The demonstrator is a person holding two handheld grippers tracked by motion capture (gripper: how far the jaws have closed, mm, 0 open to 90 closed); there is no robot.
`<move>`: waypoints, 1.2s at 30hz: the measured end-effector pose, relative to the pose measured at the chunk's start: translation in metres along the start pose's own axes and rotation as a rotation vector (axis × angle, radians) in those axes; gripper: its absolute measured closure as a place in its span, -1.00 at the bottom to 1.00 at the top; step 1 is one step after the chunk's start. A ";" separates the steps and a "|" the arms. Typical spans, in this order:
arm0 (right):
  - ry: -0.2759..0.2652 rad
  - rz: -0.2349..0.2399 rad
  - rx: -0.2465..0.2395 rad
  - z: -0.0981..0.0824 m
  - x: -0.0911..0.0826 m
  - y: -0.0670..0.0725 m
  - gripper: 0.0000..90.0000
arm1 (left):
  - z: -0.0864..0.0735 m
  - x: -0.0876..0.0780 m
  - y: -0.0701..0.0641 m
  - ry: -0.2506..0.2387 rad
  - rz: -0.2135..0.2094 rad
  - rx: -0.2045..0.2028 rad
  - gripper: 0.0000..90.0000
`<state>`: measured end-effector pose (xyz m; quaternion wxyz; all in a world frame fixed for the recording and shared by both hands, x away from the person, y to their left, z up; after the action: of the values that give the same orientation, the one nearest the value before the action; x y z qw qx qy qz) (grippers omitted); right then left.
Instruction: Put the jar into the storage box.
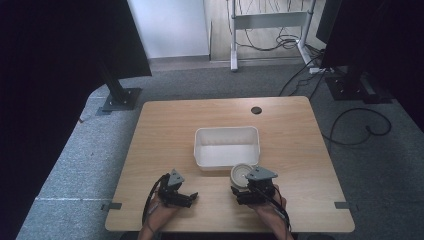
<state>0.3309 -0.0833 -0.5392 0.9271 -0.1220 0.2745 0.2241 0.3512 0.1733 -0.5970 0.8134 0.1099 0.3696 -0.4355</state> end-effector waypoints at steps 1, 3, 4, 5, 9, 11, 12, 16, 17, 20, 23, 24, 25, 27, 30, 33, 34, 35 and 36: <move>-0.002 0.000 0.000 0.002 0.001 0.000 -0.79 | 0.000 0.000 0.000 0.000 0.000 0.000 -0.97; -0.007 0.001 -0.002 0.006 0.002 0.000 -0.79 | 0.000 0.000 0.000 -0.001 0.000 0.000 -0.97; -0.007 0.002 -0.002 0.008 0.003 0.000 -0.79 | 0.000 0.000 0.000 -0.001 0.000 0.000 -0.97; -0.005 0.002 -0.001 0.009 0.004 0.000 -0.79 | 0.000 0.000 0.000 0.000 0.000 0.000 -0.97; -0.004 0.009 -0.008 0.015 0.009 0.002 -0.79 | 0.000 0.000 0.000 0.000 0.000 0.000 -0.97; -0.003 0.007 -0.013 0.017 0.011 0.002 -0.79 | 0.000 0.000 0.000 0.000 0.000 0.000 -0.97; -0.002 0.008 -0.012 0.018 0.012 0.003 -0.79 | 0.000 0.000 0.000 -0.001 0.000 0.000 -0.97; -0.006 0.007 -0.009 0.025 0.016 0.003 -0.79 | 0.000 0.000 0.000 0.000 0.000 -0.001 -0.97; -0.009 0.007 -0.009 0.026 0.017 0.003 -0.79 | 0.000 0.000 0.000 -0.004 0.000 -0.003 -0.97; -0.011 0.007 -0.006 0.031 0.020 0.003 -0.79 | 0.000 0.000 0.000 0.002 0.000 0.002 -0.97; -0.009 0.003 -0.018 0.035 0.024 0.004 -0.79 | 0.000 0.000 0.000 0.000 0.000 0.000 -0.97; -0.008 0.003 -0.020 0.035 0.025 0.004 -0.79 | 0.000 0.000 0.000 0.000 0.000 -0.001 -0.97; -0.009 0.003 -0.019 0.036 0.026 0.004 -0.79 | 0.000 0.000 0.000 -0.001 0.000 -0.001 -0.97; -0.009 0.001 -0.018 0.039 0.028 0.005 -0.79 | 0.000 0.000 0.000 0.000 0.000 0.000 -0.97; -0.008 -0.004 -0.024 0.043 0.031 0.005 -0.79 | 0.000 0.000 0.000 0.000 0.000 0.000 -0.97; -0.006 -0.007 -0.029 0.045 0.035 0.006 -0.79 | 0.000 0.000 0.000 -0.001 0.000 0.000 -0.97; -0.005 -0.009 -0.030 0.046 0.036 0.006 -0.79 | 0.000 0.000 0.000 0.000 0.000 0.000 -0.97; -0.003 -0.012 -0.031 0.047 0.037 0.007 -0.79 | 0.000 0.000 0.000 0.000 0.000 0.000 -0.97; -0.001 -0.015 -0.035 0.047 0.039 0.008 -0.79 | 0.000 0.000 0.000 0.000 0.000 0.000 -0.97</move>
<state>0.3776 -0.0467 -0.5231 0.9266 -0.1399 0.2694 0.2220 0.3513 0.1733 -0.5970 0.8135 0.1099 0.3694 -0.4356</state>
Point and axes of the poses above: each handheld gripper's, and its own axes: x roughly forward along the jaws, z roughly out of its top, y roughly to its left, the point moved 6 cm from there along x, roughly forward along the jaws, and after that the axes turned 13 degrees about -z, right-handed, at the moved point
